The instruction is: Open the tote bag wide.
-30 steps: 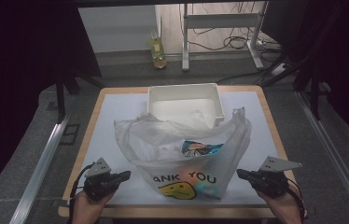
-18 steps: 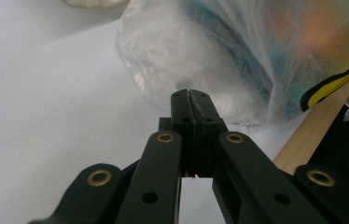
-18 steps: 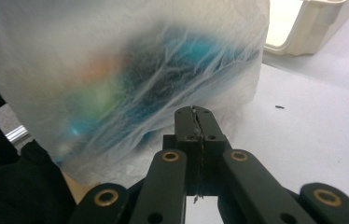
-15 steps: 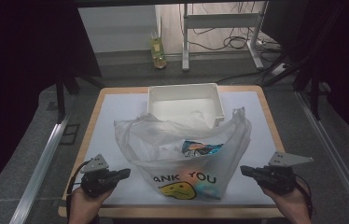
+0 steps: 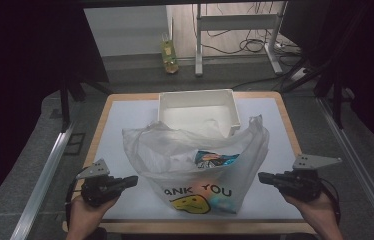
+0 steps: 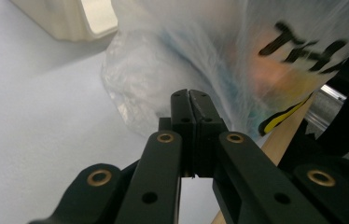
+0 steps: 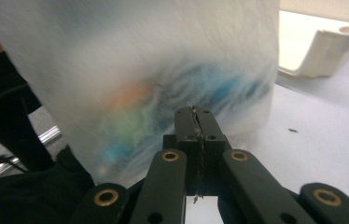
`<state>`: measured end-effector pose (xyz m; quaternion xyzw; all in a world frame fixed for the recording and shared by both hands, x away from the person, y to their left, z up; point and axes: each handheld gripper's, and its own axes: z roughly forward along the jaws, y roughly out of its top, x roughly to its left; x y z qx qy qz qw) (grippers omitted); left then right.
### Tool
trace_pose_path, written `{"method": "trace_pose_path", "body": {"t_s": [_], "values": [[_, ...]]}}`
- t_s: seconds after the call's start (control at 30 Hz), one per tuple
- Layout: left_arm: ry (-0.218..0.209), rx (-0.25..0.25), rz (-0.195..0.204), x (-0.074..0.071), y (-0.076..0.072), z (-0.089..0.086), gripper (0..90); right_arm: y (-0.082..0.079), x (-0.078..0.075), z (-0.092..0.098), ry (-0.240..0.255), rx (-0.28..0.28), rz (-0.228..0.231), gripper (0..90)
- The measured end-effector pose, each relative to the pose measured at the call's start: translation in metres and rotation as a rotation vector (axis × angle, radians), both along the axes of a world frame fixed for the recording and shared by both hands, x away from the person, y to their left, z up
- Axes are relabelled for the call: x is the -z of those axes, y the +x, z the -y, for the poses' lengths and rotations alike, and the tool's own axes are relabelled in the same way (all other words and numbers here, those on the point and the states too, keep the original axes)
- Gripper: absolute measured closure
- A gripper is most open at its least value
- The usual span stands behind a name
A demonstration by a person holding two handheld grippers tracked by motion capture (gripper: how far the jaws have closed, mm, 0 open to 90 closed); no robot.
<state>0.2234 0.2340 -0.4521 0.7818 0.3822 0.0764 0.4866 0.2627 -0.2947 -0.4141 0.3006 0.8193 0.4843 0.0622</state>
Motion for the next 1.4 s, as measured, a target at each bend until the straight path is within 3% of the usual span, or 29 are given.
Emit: {"method": "trace_pose_path", "body": {"t_s": [0.73, 1.0, 1.1, 1.4], "values": [[-0.006, 0.002, 0.039, -0.044, 0.014, -0.013, 89.1, 0.011, -0.032, -0.004, 0.052, -0.052, -0.012, 89.3], [-0.013, 0.001, 0.05, -0.064, 0.024, -0.021, 89.1, 0.017, -0.051, 0.001, 0.073, -0.054, -0.012, 89.3], [-0.01, 0.004, 0.07, -0.077, 0.027, -0.024, 89.1, 0.019, -0.063, 0.003, 0.083, -0.056, -0.009, 89.3], [-0.011, 0.018, 0.107, -0.098, 0.037, -0.022, 89.0, 0.022, -0.086, 0.005, 0.083, -0.055, 0.005, 89.3]]}}
